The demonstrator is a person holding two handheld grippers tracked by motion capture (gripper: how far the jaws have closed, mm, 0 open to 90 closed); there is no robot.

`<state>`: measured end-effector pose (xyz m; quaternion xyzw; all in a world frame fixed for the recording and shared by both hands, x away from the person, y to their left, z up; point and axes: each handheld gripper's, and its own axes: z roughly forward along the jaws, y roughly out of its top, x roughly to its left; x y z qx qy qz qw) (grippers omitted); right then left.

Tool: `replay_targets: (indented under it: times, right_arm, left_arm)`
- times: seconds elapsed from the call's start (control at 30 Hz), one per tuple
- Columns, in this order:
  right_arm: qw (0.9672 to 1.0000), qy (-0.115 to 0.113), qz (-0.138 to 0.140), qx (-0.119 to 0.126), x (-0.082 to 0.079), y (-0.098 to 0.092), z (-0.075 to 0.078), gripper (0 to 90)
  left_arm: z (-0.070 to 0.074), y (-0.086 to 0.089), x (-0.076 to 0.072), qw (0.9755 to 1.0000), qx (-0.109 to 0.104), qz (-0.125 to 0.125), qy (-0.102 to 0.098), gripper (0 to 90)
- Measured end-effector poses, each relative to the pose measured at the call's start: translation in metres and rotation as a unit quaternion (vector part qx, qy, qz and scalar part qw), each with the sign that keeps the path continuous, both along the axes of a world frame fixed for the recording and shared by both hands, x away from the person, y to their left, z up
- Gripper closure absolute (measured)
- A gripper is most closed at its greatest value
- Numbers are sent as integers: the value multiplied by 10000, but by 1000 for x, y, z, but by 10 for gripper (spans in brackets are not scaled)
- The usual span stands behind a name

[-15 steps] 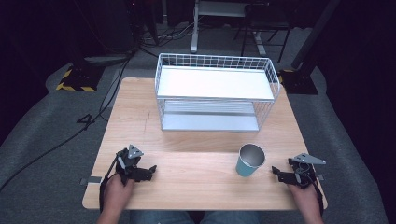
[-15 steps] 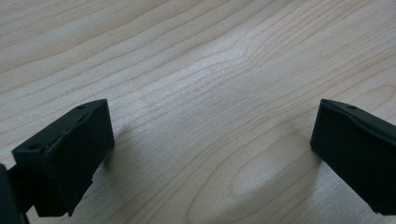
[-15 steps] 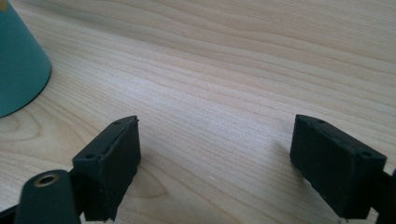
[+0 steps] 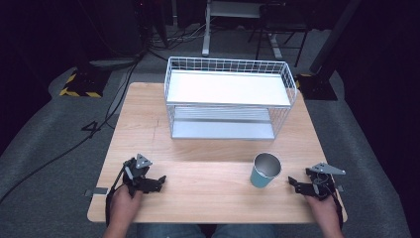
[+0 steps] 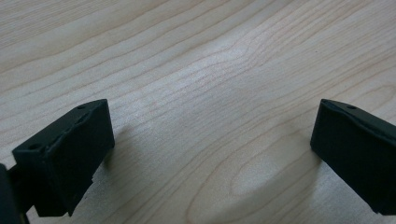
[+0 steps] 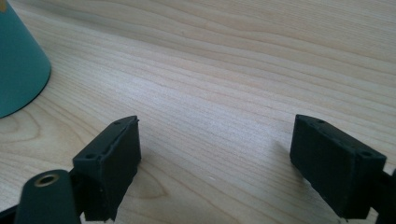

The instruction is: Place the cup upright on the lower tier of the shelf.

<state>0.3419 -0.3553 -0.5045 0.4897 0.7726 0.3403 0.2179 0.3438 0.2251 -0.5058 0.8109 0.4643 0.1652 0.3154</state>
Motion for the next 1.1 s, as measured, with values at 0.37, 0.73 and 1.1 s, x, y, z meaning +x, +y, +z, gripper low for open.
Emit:
replay_targets:
  times: [0.37, 0.73, 1.1]
  right_arm:
    - [10000, 11, -43, 9, 0, 0, 0, 169]
    - [9994, -272, -32, 218, -9, -5, 11, 169]
    - [9959, -751, 339, 376, -31, 7, 35, 169]
  left_arm:
    - [0, 0, 0, 10000, -8, 19, 12, 1]
    - [0, 0, 0, 10000, -5, 16, 3, 1]
    - [0, -1, 1, 10000, -9, 20, 3, 0]
